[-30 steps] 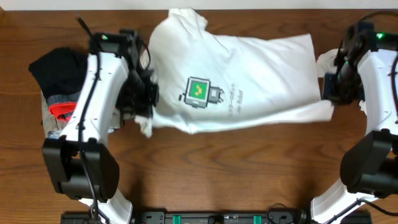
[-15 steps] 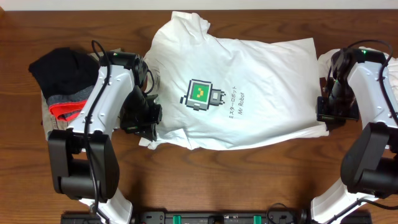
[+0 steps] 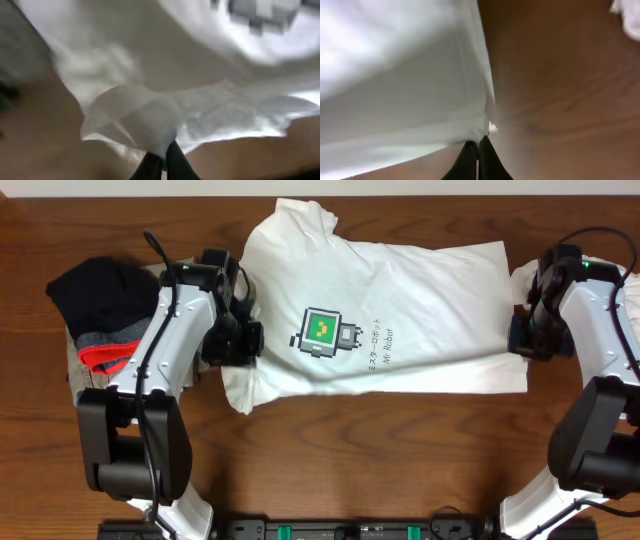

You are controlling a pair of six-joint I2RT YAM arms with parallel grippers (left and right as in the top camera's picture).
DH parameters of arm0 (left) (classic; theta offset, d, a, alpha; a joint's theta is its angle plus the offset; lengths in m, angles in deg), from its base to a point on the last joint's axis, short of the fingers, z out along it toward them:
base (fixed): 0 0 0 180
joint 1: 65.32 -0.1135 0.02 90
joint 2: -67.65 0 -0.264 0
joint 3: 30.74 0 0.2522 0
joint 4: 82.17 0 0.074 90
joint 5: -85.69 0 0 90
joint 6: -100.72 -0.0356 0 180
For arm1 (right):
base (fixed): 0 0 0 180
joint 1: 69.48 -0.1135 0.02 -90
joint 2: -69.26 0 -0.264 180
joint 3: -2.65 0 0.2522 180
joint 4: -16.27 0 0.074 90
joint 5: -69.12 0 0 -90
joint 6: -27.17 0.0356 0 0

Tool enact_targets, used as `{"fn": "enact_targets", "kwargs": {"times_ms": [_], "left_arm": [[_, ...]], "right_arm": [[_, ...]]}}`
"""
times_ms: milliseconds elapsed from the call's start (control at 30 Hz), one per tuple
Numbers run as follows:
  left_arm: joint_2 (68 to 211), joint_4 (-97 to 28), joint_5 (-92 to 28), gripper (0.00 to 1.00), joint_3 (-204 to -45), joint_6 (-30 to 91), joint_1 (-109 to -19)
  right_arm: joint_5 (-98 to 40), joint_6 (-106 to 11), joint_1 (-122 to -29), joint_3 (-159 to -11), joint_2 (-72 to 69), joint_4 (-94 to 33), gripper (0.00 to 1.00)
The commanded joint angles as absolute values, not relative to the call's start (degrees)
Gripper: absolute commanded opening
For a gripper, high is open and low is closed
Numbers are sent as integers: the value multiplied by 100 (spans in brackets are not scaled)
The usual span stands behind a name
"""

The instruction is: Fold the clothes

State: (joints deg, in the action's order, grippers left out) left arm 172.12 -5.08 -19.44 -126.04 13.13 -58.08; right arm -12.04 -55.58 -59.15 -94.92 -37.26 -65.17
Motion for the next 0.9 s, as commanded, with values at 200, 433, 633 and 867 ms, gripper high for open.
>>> {"fn": "enact_targets", "kwargs": {"times_ms": [200, 433, 633, 867], "left_arm": [[17124, -1819, -1372, 6, -12602, 1598, -5812], [17124, -2410, -1391, 6, -12602, 1595, -5810], [17126, -2949, -1389, 6, -12600, 1593, -5810], [17133, -3389, -1389, 6, -12600, 1589, -5810]], "right_arm": [[-1099, -5342, -5839, -9476, -3739, -6146, 1], [-1097, -5208, -5736, -9463, -3879, -6065, 1], [-1123, -5215, -5701, -9461, -4172, -5807, 1], [-1121, -5213, -5701, -9461, -4410, -5381, 1]]}}
